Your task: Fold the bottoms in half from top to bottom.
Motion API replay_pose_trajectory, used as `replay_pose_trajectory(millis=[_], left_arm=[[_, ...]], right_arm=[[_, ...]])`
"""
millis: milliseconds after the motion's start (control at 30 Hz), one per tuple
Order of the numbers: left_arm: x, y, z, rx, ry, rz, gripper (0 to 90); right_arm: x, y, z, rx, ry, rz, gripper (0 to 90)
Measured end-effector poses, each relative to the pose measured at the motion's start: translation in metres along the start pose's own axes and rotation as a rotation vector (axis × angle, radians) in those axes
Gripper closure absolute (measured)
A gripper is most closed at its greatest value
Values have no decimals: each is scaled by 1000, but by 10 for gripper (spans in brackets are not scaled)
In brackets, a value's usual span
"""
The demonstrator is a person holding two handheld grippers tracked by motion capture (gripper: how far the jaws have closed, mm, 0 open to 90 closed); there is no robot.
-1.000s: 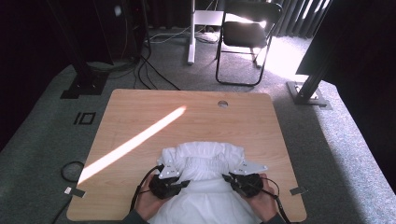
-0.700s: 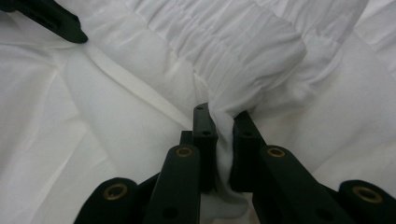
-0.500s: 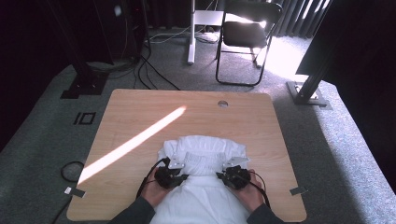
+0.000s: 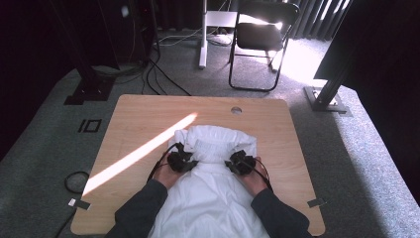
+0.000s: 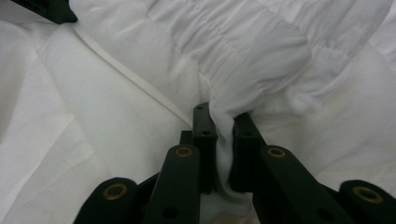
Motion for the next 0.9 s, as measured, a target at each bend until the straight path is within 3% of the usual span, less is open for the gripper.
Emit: replay_pose_trajectory(millis=[200,300,467,667,733,800,900], left_arm=[[16,-15,17,-28,-46,-6,778],[25,-25,25,-23,-73,-2,776],[38,-41,38,-43,-114,18,775],[43,-53,47,-78,-129,47,781],[33,-53,49,-100,-116,7,794],[17,-54,52,-121,-97,-56,804],[-12,-59,54,-147,-68,-153,815]], right_arm=[[17,-29,-27,-5,24,32,829],[24,-43,-42,3,39,48,828],[36,-61,-64,81,58,33,827],[42,-70,-75,114,61,20,829],[37,-72,-75,125,53,11,833],[24,-74,-72,104,59,-28,834],[-10,-80,-65,63,42,-126,834]])
Point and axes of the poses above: each handheld gripper's, and its own axes: x roughly forward along the jaws, y roughly out of its underside, z roughly to its left, the point moved 2 cm from there along x, roughly forward along the jaws, and after that the axes turned 8 degrees about -y, right-handed, at the moved point
